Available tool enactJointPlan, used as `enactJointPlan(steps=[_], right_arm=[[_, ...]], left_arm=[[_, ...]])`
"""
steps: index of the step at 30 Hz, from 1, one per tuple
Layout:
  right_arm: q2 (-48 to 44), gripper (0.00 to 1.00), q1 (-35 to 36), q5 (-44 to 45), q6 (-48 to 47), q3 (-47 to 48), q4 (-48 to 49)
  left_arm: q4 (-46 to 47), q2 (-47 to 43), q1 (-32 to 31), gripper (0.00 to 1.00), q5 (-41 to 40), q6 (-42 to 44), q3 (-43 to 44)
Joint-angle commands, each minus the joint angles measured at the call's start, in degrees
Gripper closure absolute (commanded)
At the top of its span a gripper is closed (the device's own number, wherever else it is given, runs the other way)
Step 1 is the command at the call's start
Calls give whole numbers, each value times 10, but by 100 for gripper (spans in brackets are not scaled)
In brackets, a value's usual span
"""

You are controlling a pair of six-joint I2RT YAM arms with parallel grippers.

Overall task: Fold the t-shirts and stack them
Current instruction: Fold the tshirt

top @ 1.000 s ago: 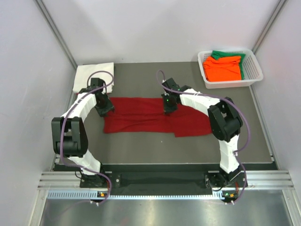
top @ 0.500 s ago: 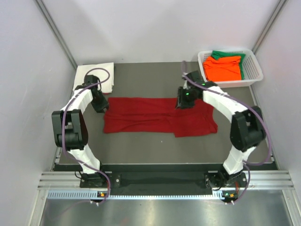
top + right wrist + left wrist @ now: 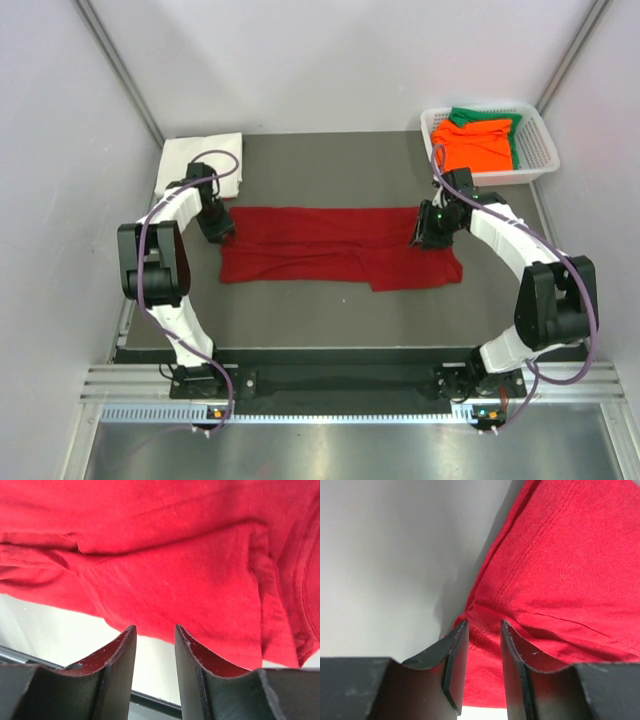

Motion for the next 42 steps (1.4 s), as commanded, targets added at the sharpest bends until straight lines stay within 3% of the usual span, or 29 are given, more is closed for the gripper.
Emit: enactJointPlan(steps=[1,4,8,9,10,13,16,19,25,42], right_arm=[[-47,63,-26,-15,-5,-15,6],[-64,62,-52,-21,-4,-32,0],[-83,47,-89,-11,-11,-47,-19],[-90,45,-98,-8,-18,-54,-29],[-92,44,-115,-6,-21,-58,-33],[-105,46,-143,-8,-35,-81,-36],[-106,59,-144,-8,-44,-102,-27],[-102,66,-144,-34,-41,-126,-20],[-109,57,-145,-20,-51,-155,-10],[-43,61,-143,-44,-53,-168,48]], left_arm=[[19,8,1,64,3,4,2],[22,15,1,66,7,4,2],[13,18,0,87,10,6,7],[6,15,-1,98,8,5,9],[-6,8,-1,100,8,3,13],[-17,-18,-5,100,14,-2,14],[-32,-34,-12,100,25,-6,13],[-38,-46,-17,100,36,-8,4],[-39,-68,-18,100,49,-8,-13],[-45,-92,-19,100,70,-9,-13]])
